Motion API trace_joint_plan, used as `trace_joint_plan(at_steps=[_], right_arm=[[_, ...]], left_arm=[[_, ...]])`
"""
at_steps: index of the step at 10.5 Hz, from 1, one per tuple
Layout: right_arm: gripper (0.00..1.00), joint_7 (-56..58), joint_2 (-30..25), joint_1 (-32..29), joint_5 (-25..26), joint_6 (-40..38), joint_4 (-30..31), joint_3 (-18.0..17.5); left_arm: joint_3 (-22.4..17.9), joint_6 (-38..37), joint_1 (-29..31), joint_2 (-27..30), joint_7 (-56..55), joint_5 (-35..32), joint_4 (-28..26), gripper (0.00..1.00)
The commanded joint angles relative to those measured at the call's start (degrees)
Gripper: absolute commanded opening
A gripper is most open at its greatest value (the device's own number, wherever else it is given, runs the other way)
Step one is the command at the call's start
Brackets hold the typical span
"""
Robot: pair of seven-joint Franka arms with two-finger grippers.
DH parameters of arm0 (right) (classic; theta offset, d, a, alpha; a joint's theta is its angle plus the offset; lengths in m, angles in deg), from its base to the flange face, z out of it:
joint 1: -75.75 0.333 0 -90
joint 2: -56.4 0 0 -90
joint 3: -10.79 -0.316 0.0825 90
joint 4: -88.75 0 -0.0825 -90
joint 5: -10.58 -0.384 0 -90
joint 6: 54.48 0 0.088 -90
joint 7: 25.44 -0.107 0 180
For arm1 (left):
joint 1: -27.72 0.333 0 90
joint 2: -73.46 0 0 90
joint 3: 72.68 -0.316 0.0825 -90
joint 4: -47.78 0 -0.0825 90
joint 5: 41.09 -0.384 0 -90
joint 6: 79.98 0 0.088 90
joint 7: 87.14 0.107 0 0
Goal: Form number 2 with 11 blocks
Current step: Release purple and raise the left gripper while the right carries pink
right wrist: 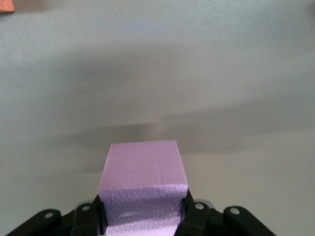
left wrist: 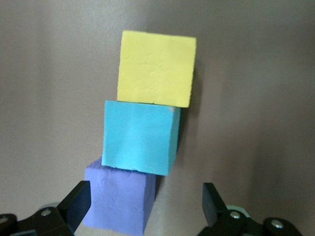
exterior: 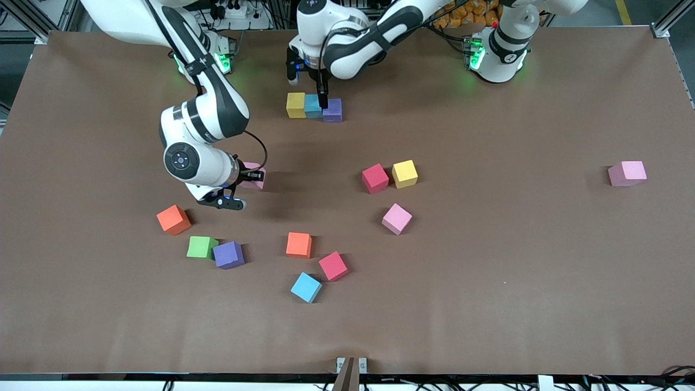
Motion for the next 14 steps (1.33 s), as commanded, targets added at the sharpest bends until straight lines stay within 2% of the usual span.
trace_joint_plan(at_steps=[1, 3, 5, 6, 9, 10, 12, 14], right_arm=[[0.0, -0.1, 0.6, 1.2, -0.7, -1.1, -1.6, 0.3], [0.0, 0.1, 0.6, 1.8, 0.0, -0.9, -1.7, 0.4], [0.0, 0.0, 0.7, 3.2, 0.1, -0.4, -1.7, 0.4], [0.0, -0.2, 0.9, 4.4, 0.1, 0.0, -1.7, 0.4], [0.0, -0.7, 1.6, 12.7, 0.2, 0.6, -2.0, 2.8], [0.0, -1.1, 1.6, 14.9, 0.1, 1.2, -2.0, 2.8], [0.0, -5.6, 3.3, 20.1, 0.0, 2.0, -3.4, 2.8], [0.0, -12.4, 5.8, 27.6, -0.2, 2.0, -6.0, 4.7]], left_arm=[[5.3, -3.6, 4.9, 2.1, -1.3, -1.3, -0.1, 1.0], [9.9, -6.7, 11.1, 4.3, 0.0, -1.2, -0.8, 1.0], [15.6, -10.8, 21.0, 4.7, 5.7, -1.2, -2.1, 1.0], [16.7, -10.9, 24.6, 6.2, 8.0, -1.1, -2.4, 1.0], [16.6, -11.0, 34.1, 10.9, 21.2, 4.6, -2.4, 1.0], [16.3, -11.0, 37.7, 12.7, 26.7, 8.4, -2.3, 1.0], [13.9, -10.9, 45.7, 15.0, 40.6, 13.7, -1.5, 1.0], [8.0, -10.9, 47.2, 15.7, 49.4, 18.3, 1.3, 1.0]])
